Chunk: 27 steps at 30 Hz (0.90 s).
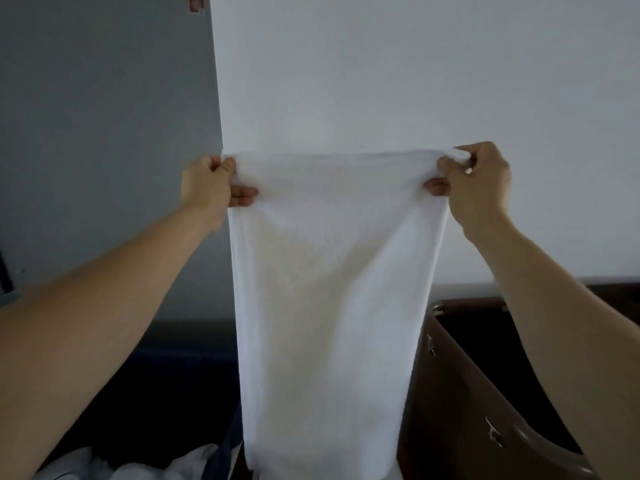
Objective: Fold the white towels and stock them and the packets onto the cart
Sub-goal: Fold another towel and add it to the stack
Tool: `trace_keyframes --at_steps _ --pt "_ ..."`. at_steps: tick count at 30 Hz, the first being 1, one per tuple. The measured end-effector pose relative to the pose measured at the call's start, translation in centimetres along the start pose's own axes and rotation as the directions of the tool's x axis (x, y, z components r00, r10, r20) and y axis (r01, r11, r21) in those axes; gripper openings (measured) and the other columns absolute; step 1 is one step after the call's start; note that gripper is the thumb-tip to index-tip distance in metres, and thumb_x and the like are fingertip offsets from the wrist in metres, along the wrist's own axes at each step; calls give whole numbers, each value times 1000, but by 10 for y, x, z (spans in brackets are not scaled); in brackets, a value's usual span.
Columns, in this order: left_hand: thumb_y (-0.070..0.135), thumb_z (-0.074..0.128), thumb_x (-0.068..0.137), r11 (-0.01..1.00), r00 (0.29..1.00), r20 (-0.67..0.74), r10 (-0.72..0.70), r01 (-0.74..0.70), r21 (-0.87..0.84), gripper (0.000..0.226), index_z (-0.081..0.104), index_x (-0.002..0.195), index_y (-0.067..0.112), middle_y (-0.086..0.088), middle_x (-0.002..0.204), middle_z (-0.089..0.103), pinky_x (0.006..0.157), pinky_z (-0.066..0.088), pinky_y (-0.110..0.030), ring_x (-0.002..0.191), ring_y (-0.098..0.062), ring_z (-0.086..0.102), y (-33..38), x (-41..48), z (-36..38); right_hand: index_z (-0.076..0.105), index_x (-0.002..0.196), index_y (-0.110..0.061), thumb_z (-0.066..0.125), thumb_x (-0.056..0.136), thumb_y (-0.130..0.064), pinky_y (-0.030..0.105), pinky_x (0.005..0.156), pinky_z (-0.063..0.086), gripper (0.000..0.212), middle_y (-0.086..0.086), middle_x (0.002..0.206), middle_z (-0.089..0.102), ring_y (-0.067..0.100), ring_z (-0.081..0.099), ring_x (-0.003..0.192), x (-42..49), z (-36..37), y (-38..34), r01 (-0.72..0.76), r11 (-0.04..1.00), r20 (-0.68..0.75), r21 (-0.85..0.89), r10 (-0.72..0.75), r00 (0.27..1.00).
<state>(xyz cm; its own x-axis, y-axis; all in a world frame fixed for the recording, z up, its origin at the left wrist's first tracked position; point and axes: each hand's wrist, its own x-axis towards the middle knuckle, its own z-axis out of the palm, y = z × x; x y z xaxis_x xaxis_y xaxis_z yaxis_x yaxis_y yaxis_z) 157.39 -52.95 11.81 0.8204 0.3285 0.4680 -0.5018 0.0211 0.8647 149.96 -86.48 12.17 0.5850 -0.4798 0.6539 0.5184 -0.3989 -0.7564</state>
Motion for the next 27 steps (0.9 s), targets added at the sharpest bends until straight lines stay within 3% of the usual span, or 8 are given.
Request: trace_keyframes --at_steps 4,9,12,18,27 --pt "17 45 105 999 999 -35 -39 38 -18 15 51 93 9 -11 86 63 48 57 -32 50 -19 68 -7 -4 -5 53 87 -24 63 94 -14 40 71 62 16 13 102 67 15 72 59 -6 7 1 -17 999 30 -32 18 999" --pt "18 48 104 998 998 5 -63 63 -2 16 51 89 13 -7 86 62 46 57 -32 50 -20 68 -17 -2 -7 55 96 -17 62 94 -15 35 69 61 8 14 104 69 14 71 57 0 11 4 -58 997 4 -51 58 998" --pt "17 49 104 997 996 35 -79 79 0 15 51 90 13 -8 87 61 41 52 -27 47 -18 67 -21 9 -6 57 101 -14 62 94 -14 40 73 62 9 13 103 70 15 71 57 5 14 10 -132 990 21 -58 133 991" --pt "13 49 104 983 982 58 -181 181 20 8 50 97 9 -11 94 61 49 57 -31 51 -17 69 -36 30 10 56 103 -13 61 95 -13 46 80 61 10 13 109 67 19 71 61 19 26 32 -223 973 79 -56 227 971" --pt "14 46 104 998 999 -15 -52 52 20 15 45 89 15 -8 89 61 53 57 -35 52 -18 68 6 41 37 50 81 -24 63 91 -10 44 69 62 21 2 92 59 21 70 66 57 21 22 -101 994 40 45 100 994"
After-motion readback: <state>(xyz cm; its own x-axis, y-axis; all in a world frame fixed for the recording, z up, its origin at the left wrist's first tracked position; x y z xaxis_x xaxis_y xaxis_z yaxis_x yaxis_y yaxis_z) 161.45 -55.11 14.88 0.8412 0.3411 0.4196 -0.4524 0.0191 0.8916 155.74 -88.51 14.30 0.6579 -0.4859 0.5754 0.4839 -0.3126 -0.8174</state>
